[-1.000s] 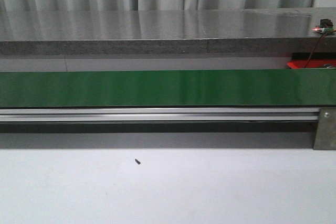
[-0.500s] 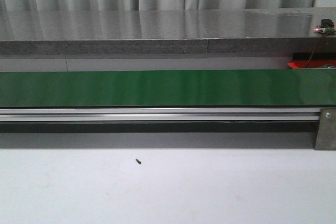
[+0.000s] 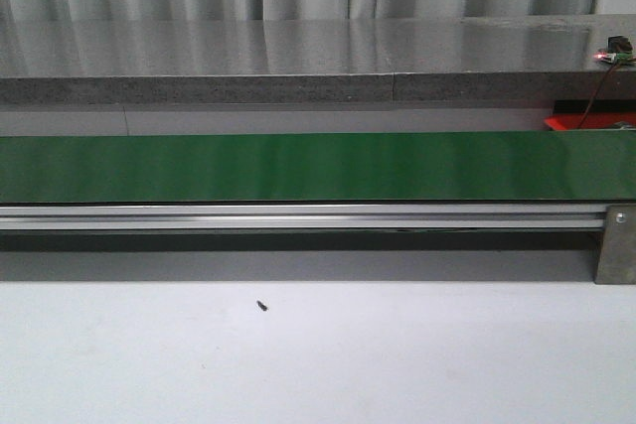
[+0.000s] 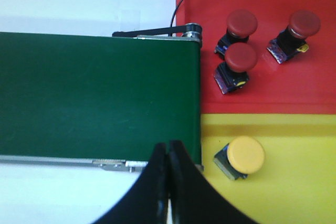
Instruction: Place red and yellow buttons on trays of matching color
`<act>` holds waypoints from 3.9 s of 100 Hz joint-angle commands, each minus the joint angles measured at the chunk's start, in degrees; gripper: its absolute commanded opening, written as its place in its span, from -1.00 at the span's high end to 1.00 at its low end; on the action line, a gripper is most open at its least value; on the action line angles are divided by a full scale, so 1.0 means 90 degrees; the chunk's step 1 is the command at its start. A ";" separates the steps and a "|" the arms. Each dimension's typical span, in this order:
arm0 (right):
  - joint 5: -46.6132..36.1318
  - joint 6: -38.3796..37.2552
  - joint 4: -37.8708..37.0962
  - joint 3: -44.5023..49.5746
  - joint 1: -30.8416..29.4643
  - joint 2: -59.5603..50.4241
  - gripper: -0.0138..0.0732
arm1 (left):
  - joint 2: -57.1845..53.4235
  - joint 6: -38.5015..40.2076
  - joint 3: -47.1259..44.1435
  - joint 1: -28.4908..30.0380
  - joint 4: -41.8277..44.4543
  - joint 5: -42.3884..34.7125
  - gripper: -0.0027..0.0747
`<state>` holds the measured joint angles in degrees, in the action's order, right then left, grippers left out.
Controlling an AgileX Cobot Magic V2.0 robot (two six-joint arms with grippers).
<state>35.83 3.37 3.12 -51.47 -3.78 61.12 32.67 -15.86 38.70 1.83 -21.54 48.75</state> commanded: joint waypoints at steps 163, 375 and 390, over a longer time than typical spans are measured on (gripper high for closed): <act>-0.0235 -0.0006 0.0007 0.2160 -0.0002 -0.3309 0.84 | 0.0016 0.0046 0.0159 -0.0049 -0.0032 -0.0358 0.98; -0.0235 -0.0006 0.0007 0.2160 -0.0002 -0.3309 0.84 | 0.8231 0.1054 0.5033 0.3586 0.0152 -0.1449 -0.67; -0.0235 -0.0006 0.0007 0.2160 -0.0002 -0.3309 0.84 | 0.8720 0.1131 0.5521 0.3586 0.0078 -0.1400 -0.67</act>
<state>37.29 3.30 3.12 -30.71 -3.78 31.31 112.00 -6.64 84.44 34.06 -19.08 37.88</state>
